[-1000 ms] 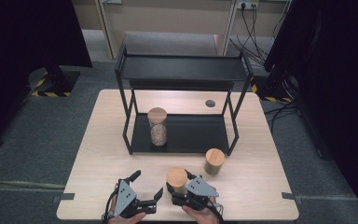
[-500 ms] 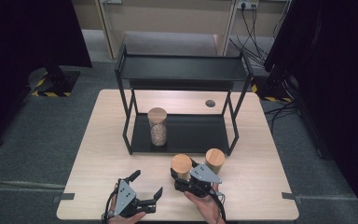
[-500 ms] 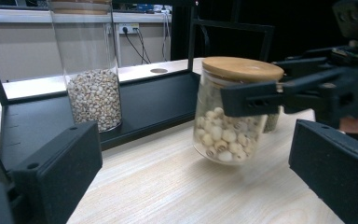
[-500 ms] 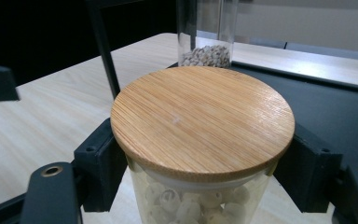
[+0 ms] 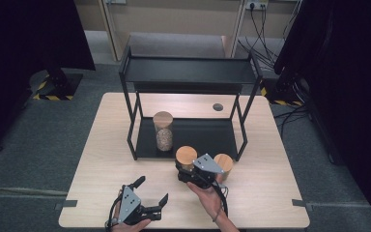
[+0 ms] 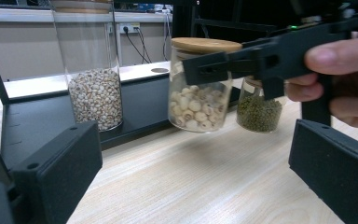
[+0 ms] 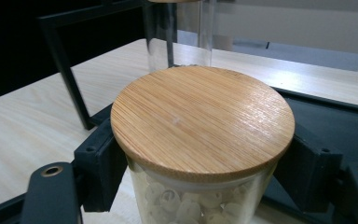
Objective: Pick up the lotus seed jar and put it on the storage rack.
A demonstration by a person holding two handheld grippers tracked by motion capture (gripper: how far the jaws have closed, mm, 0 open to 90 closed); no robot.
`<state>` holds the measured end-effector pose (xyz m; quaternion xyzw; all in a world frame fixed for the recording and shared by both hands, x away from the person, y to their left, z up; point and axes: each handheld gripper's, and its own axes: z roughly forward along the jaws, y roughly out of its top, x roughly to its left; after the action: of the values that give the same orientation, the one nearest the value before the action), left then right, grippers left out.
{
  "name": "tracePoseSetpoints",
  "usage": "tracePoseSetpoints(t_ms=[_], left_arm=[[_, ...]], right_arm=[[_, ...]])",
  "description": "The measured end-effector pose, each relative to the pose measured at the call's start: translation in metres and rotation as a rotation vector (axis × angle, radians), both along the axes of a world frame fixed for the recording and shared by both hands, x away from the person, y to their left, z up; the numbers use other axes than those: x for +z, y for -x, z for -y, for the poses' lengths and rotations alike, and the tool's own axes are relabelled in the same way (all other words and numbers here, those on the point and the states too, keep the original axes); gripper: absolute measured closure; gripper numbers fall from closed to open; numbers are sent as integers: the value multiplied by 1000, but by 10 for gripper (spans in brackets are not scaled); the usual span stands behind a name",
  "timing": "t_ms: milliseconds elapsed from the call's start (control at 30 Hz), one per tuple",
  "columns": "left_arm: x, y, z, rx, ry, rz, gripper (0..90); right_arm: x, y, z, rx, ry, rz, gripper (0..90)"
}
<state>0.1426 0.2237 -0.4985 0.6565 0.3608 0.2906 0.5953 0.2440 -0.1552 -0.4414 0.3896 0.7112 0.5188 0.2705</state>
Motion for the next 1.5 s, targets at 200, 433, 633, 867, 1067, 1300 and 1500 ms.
tracePoseSetpoints(t_ms=[200, 433, 633, 867, 1067, 1300, 1500], left_arm=[[0, 0, 0, 0, 1, -2, 19], [0, 0, -1, 3, 6, -1, 19], [0, 0, -1, 1, 6, -1, 19], [0, 0, -1, 0, 6, 0, 19], [0, 0, -1, -3, 6, -2, 19], [0, 0, -1, -7, 4, -1, 19], [0, 0, -1, -6, 5, -3, 19]], right_arm=[[1, -14, -12, -36, 18, -7, 256], [3, -34, -30, -82, 33, -1, 256], [7, -45, -40, -108, 44, 8, 256], [3, -58, -48, -159, 42, -25, 256], [1, -65, -54, -186, 58, -20, 256], [0, -74, -61, -216, 76, -29, 256], [-4, -79, -62, -229, 76, -40, 256]])
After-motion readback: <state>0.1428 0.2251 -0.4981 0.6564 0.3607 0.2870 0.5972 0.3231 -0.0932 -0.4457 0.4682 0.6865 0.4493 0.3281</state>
